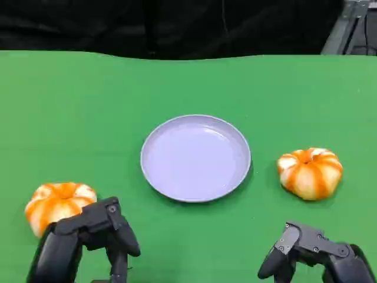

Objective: Grasp the bread from the table and place it into the plate.

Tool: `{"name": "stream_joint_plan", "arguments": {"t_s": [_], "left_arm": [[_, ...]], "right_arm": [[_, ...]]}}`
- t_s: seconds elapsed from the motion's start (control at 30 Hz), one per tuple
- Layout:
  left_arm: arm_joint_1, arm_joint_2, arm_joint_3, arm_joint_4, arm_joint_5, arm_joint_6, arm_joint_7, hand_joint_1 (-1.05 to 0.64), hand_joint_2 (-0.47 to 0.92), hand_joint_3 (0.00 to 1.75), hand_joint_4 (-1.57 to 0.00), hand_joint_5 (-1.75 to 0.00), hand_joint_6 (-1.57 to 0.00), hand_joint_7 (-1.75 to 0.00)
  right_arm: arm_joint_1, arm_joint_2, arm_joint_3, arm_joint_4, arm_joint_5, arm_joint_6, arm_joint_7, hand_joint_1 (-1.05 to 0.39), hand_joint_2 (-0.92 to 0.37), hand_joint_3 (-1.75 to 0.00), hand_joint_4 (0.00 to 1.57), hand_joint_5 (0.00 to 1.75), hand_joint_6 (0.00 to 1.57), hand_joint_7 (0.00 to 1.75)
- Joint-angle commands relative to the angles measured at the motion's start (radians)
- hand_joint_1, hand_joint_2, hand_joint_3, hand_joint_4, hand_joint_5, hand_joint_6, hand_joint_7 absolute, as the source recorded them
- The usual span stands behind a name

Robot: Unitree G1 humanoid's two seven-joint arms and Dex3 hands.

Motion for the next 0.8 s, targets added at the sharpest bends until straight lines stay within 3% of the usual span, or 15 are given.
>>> {"name": "stream_joint_plan", "arguments": {"t_s": [0.03, 0.53, 0.6, 0.63, 0.7, 0.73, 0.8], "left_arm": [[0.0, 0.014, 0.008, 0.006, 0.009, -0.014, 0.004, -0.09, 0.13, 1.75, -0.94, -1.75, -0.88, -1.59], [-0.011, 0.007, 0.018, 0.018, 0.0, -0.014, 0.007, -0.09, 0.13, 1.75, -0.95, -1.75, -0.88, -1.59], [-0.024, 0.006, 0.03, 0.021, 0.013, 0.004, 0.02, -0.04, 0.27, 1.46, -0.77, -1.45, -0.72, -1.25], [-0.032, 0.011, 0.036, 0.021, 0.043, 0.018, 0.029, -0.07, 0.38, 1.21, -0.64, -1.28, -0.62, -1.03], [-0.044, 0.024, 0.042, 0.018, 0.101, 0.041, 0.042, -0.13, 0.5, 0.92, -0.49, -1.1, -0.5, -0.82], [-0.057, 0.033, 0.047, 0.014, 0.15, 0.075, 0.049, -0.15, 0.53, 0.86, -0.47, -1.07, -0.48, -0.79], [-0.082, 0.044, 0.052, 0.001, 0.241, 0.147, 0.061, -0.35, 0.75, 0.36, -0.26, -0.97, -0.38, -0.54]], "right_arm": [[0.002, 0.0, -0.002, 0.005, 0.01, -0.012, -0.005, -0.06, -0.2, -1.59, 0.77, 1.75, 0.8, 1.43], [0.003, 0.002, -0.002, 0.004, 0.004, -0.013, -0.007, -0.04, -0.2, -1.61, 0.78, 1.75, 0.81, 1.42], [0.002, 0.005, 0.0, 0.005, 0.001, -0.012, -0.011, -0.04, -0.2, -1.61, 0.78, 1.75, 0.81, 1.42], [0.0, 0.007, 0.001, 0.007, 0.0, -0.012, -0.012, -0.04, -0.2, -1.6, 0.78, 1.75, 0.81, 1.42], [-0.002, 0.01, 0.002, 0.008, -0.001, -0.008, -0.012, -0.04, -0.2, -1.6, 0.77, 1.75, 0.81, 1.43], [-0.003, 0.012, 0.004, 0.008, 0.0, -0.004, -0.011, -0.04, -0.2, -1.6, 0.77, 1.75, 0.81, 1.43], [-0.006, 0.013, 0.006, 0.01, 0.0, -0.004, -0.012, -0.05, -0.2, -1.6, 0.77, 1.75, 0.81, 1.43]]}}
